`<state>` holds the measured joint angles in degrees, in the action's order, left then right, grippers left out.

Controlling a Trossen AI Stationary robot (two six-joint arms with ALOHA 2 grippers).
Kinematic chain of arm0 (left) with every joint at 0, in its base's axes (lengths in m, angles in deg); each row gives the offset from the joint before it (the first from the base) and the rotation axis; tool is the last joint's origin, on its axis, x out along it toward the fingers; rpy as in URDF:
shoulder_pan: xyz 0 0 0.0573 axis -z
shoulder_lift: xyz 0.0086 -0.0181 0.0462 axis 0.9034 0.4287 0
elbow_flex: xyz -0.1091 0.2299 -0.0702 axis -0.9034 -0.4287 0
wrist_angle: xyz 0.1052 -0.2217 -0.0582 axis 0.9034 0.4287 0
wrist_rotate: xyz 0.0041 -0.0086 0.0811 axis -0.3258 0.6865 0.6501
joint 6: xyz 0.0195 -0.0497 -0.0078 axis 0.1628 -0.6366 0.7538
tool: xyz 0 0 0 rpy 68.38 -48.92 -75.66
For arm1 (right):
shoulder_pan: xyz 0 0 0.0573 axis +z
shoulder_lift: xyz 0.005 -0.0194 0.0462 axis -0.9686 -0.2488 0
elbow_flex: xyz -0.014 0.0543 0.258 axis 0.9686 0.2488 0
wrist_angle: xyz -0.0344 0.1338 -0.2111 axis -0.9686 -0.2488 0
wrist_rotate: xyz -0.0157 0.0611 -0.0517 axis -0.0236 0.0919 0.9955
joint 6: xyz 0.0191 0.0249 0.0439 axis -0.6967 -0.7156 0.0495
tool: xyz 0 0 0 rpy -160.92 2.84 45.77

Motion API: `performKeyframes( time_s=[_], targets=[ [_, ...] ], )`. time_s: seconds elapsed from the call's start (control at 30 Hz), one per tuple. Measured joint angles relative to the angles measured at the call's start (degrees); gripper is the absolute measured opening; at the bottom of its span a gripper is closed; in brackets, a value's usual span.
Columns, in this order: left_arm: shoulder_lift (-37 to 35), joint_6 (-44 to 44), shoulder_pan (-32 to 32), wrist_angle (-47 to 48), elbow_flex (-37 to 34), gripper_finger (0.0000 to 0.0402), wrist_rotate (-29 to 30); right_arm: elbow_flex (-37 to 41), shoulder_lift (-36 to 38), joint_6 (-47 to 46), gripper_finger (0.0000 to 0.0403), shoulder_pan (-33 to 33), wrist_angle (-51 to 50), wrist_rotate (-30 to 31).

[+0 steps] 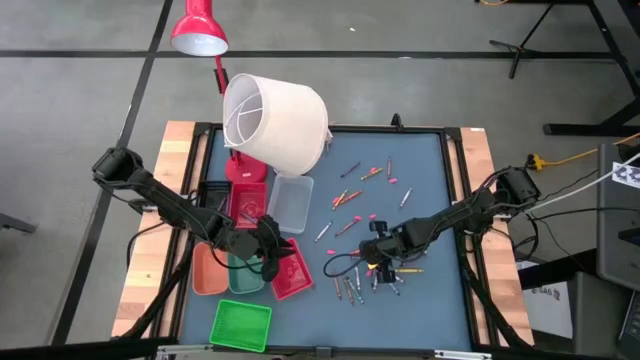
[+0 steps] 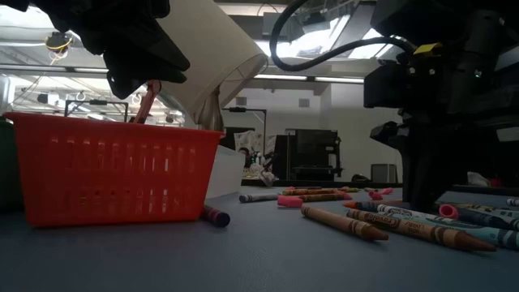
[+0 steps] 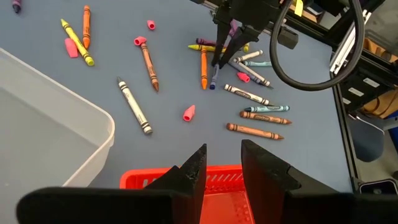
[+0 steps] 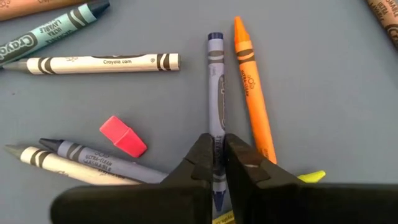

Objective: Sort crayons
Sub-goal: Put the blue crayon into the top red bin

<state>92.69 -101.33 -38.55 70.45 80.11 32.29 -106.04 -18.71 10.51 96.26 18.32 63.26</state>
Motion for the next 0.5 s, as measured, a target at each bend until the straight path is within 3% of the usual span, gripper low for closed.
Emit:
performKeyframes(
  time_s=[0.5],
  targets=[
    [0.0,0.0,0.0,0.0,0.0,0.0085,0.0,-6.0,0.9,3.1,0.0023,-0.2,-1.4,1.2]
  ],
)
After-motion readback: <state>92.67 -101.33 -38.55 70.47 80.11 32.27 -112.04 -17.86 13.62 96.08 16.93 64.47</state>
